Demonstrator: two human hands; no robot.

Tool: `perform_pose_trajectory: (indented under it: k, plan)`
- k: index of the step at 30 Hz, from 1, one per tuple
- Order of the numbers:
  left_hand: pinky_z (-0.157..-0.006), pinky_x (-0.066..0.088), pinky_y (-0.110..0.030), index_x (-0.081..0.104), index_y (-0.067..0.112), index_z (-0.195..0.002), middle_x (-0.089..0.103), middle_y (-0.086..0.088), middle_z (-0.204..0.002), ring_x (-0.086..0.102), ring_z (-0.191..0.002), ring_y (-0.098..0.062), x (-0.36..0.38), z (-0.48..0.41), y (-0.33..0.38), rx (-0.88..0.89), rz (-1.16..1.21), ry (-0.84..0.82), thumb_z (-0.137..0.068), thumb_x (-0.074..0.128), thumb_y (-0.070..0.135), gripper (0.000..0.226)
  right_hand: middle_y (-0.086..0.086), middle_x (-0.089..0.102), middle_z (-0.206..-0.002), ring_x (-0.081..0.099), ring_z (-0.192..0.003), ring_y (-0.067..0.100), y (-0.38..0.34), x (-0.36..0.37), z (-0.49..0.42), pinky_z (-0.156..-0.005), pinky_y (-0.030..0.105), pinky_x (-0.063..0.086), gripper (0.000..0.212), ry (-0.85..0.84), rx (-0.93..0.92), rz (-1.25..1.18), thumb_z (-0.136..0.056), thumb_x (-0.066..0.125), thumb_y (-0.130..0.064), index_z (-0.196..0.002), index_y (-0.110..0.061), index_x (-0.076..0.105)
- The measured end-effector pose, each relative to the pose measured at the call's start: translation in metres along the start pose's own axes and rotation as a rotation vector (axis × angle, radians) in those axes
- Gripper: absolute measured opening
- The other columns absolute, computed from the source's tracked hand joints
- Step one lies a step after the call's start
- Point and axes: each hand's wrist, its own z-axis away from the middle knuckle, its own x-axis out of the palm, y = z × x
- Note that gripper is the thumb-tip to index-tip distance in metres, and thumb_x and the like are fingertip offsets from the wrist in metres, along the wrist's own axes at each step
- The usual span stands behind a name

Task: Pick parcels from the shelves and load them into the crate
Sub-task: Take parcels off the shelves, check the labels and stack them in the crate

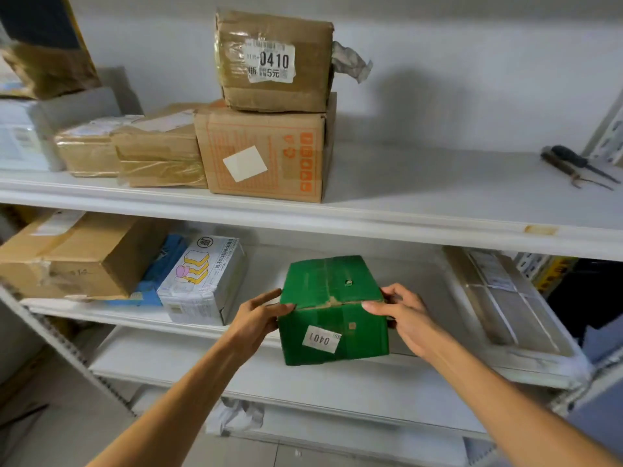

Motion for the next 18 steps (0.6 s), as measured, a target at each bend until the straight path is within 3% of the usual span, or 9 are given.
perform_pose_trajectory:
  k: [4, 8, 12, 18]
  plan:
    - [-0.086, 0.052, -0.032, 0.050, 0.008, -0.130, 0.065, -0.014, -0.122, 0.062, -0.111, -0.028, -0.029, -0.031, -0.009, 0.044, -0.086, 0.028, -0.079, 0.058, -0.021, 0.059, -0.001, 0.072, -0.095, 0.064, -0.093, 0.018, 0.023, 0.034, -0.036, -0.073, 0.029, 0.047, 0.040, -0.008, 0.021, 0.143, -0.068, 0.077, 0.010, -0.091, -0.009, 0.049]
    - [-0.078, 0.055, -0.025, 0.050, 0.013, -0.130, 0.064, 0.003, -0.113, 0.060, -0.105, -0.016, -0.054, -0.080, -0.002, 0.097, -0.167, 0.037, -0.080, 0.052, -0.026, 0.064, 0.005, 0.069, -0.101, 0.064, -0.095, 0.021, 0.046, 0.076, -0.077, -0.074, 0.026, 0.053, 0.048, 0.092, 0.001, 0.186, -0.065, 0.077, 0.016, -0.094, -0.005, 0.046]
    - [-0.069, 0.057, -0.021, 0.048, 0.010, -0.133, 0.061, 0.000, -0.117, 0.060, -0.101, -0.013, -0.080, -0.121, -0.014, 0.074, -0.196, 0.056, -0.080, 0.049, -0.028, 0.065, 0.007, 0.069, -0.104, 0.064, -0.102, 0.024, 0.069, 0.103, -0.116, -0.086, 0.037, 0.056, 0.047, 0.099, -0.002, 0.189, -0.065, 0.078, 0.015, -0.095, -0.005, 0.047]
    - [-0.088, 0.054, -0.030, 0.041, 0.009, -0.143, 0.059, -0.002, -0.127, 0.057, -0.114, -0.020, -0.095, -0.148, -0.034, 0.068, -0.149, 0.094, -0.083, 0.050, -0.023, 0.068, 0.005, 0.069, -0.103, 0.065, -0.099, 0.022, 0.086, 0.115, -0.151, -0.084, 0.034, 0.056, 0.044, 0.122, 0.027, 0.203, -0.069, 0.076, 0.013, -0.099, -0.007, 0.049]
